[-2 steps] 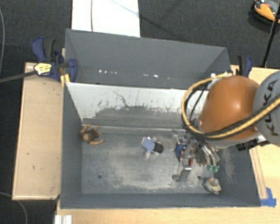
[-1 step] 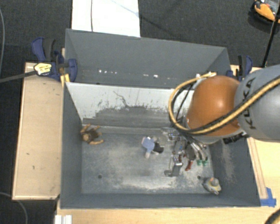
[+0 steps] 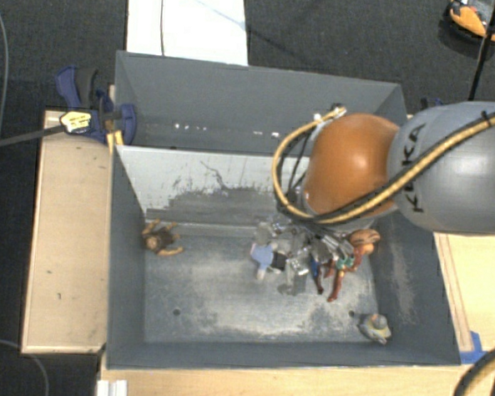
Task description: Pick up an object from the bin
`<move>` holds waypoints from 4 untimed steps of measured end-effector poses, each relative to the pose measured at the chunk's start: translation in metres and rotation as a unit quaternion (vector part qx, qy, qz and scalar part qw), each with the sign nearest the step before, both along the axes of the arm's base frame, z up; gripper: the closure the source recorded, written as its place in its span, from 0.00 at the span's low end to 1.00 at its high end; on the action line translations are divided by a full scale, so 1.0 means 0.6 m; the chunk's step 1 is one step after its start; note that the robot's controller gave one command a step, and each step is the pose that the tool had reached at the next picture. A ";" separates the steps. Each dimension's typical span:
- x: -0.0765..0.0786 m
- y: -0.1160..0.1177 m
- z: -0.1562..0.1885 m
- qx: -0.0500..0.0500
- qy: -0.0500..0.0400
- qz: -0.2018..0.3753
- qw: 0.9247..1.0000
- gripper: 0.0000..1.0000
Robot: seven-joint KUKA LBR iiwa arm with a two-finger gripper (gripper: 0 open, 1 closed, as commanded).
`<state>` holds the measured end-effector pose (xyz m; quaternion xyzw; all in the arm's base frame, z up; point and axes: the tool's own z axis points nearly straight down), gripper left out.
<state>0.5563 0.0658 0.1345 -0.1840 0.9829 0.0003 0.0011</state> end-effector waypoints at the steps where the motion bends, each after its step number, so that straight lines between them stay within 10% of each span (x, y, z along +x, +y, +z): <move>1: 0.029 0.001 0.020 0.001 -0.002 -0.063 0.998 0.00; 2: 0.043 -0.005 -0.067 0.001 -0.005 -0.074 0.997 0.00; 3: 0.051 -0.024 -0.106 0.002 -0.004 -0.090 0.996 1.00; 4: 0.051 -0.024 -0.106 0.002 -0.004 -0.090 0.996 1.00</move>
Offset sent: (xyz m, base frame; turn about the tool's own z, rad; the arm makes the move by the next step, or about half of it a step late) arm 0.0251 -0.0049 -0.0645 0.1295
